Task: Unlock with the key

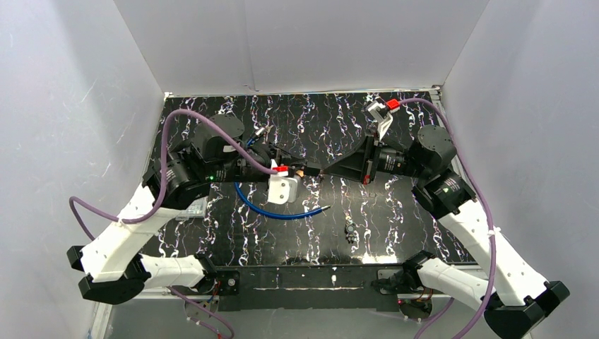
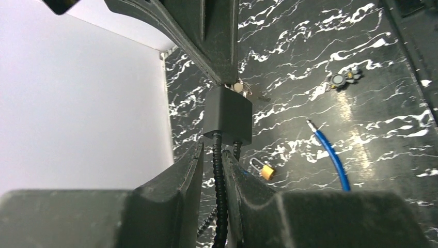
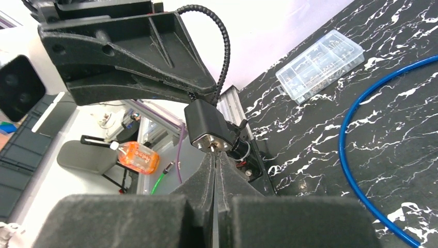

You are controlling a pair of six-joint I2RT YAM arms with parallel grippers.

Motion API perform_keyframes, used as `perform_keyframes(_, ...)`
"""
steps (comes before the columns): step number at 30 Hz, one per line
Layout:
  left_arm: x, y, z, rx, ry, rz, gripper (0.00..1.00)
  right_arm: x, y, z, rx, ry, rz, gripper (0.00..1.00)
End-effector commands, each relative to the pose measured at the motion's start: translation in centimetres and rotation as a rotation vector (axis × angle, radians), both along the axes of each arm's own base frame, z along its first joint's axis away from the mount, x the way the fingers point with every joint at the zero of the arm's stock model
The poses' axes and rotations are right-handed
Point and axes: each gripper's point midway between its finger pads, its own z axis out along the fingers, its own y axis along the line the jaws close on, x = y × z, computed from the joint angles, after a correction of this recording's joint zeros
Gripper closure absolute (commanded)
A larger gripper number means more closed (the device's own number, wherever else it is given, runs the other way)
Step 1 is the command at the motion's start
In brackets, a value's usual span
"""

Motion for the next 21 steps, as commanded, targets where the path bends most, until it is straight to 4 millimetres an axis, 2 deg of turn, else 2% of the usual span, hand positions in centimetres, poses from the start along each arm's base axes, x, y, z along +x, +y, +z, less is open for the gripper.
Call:
perform_keyframes(1, -0.2, -1.1, 0.8, -0.034, -0.134, -0.081, 1.0, -0.1, 0.2, 2.8, 0.106, -0.023, 0.013, 0.99)
perform_keyframes(6, 0.3, -1.4, 1.0, -0.047, -0.079, -0.035, 1.0, -0.7, -0.3, 3.0, 0.088, -0.104, 0.017, 0.99)
perform_keyframes(7, 0.3, -1.5, 1.2, -0.055, -0.057, -0.021, 1.0, -0.8, -0.5, 3.0, 0.079, -0.125, 0.008, 0.96)
perform_keyframes(12, 0.9, -1.8, 1.4, -0.068, 0.017, 0.037, 1.0, -1.3, -1.3, 3.4, 0.045, -0.183, -0.015, 0.67)
perform_keyframes(17, 1.7, -1.9, 1.7, -0.081, 0.078, 0.105, 1.0, -1.6, -2.2, 3.4, 0.022, -0.228, -0.059, 0.54)
perform_keyframes(21, 1.9, -2.0, 1.9, -0.086, 0.138, 0.135, 1.0, -1.9, -2.9, 3.5, 0.006, -0.282, -0.081, 0.36)
